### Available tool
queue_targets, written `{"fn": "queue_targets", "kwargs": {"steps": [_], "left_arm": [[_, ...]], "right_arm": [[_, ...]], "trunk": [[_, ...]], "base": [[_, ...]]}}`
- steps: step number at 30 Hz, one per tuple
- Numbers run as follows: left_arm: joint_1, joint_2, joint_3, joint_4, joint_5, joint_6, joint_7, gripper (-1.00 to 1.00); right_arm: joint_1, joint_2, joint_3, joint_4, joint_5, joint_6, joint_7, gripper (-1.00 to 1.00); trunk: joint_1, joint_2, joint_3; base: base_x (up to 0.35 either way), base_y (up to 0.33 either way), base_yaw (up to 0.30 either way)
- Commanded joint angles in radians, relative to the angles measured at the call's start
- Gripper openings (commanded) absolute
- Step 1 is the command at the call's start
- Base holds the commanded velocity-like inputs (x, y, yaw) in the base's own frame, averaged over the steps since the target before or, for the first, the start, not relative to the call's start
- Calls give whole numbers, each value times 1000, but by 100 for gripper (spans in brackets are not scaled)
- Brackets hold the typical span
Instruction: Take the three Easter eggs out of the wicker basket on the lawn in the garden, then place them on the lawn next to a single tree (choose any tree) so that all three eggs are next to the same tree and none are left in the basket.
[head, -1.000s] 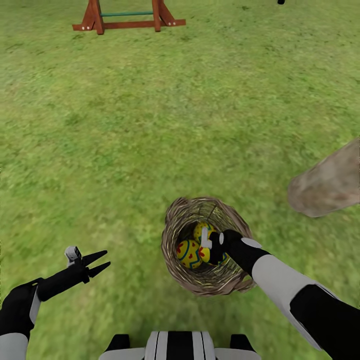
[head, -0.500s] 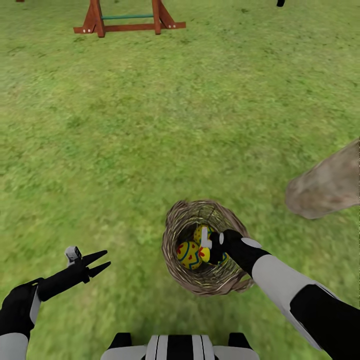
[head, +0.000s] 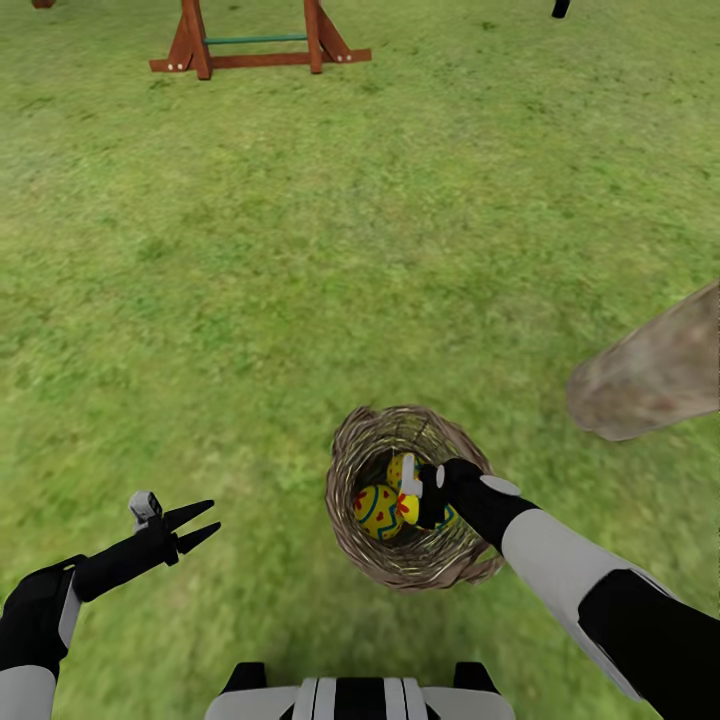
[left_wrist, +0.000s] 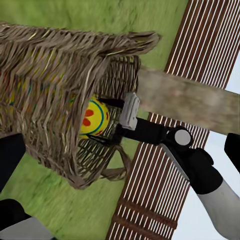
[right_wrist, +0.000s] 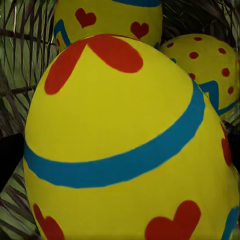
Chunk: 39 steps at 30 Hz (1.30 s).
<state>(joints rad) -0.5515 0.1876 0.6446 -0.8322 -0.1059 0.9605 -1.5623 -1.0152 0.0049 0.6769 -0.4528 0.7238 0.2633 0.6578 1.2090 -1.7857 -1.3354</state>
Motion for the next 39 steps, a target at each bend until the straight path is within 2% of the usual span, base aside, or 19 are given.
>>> {"fn": "queue_targets", "kwargs": {"steps": [1,2,5,6,18,21,23,31,34,39], "left_arm": [[-1,-1,3,-1,-11,11,-9,100],[-1,-1,3,-1,-10,11,-9,100],[-1,0,3,-1,-9,11,-9,100],[-1,0,3,-1,-9,11,-9,100],[-1,0,5,-1,-9,11,-9,100],[-1,0,7,-1,-9,11,-9,100],[-1,0,7,-1,-9,11,-9,100],[-1,0,9,-1,-9,11,-9,100],[-1,0,8,-1,-9,11,-9,100],[-1,0,6,-1,-9,11,-9,100]], "right_arm": [[0,-1,2,-26,6,4,7,-100],[0,-2,1,-67,6,17,9,-100],[0,-9,4,-163,7,131,14,-100],[0,-10,4,-183,6,142,16,-100],[0,-10,6,-212,13,159,89,-100],[0,-12,6,-260,13,186,121,-100],[0,-13,6,-286,13,209,124,-100],[1,-12,6,-303,13,217,125,-100],[2,-13,7,-381,13,287,125,-100],[6,-13,7,-431,18,304,126,-100]], "trunk": [[-4,7,3],[-8,14,6],[-19,35,15],[-23,42,18],[-69,126,56],[-81,147,65],[-88,161,72],[-119,217,97],[-130,238,106],[-150,273,122]], "base": [[0,0,0],[0,0,0],[0,0,0],[0,0,0],[0,0,0],[0,0,0],[0,0,0],[0,0,0],[0,0,0],[0,0,0]]}}
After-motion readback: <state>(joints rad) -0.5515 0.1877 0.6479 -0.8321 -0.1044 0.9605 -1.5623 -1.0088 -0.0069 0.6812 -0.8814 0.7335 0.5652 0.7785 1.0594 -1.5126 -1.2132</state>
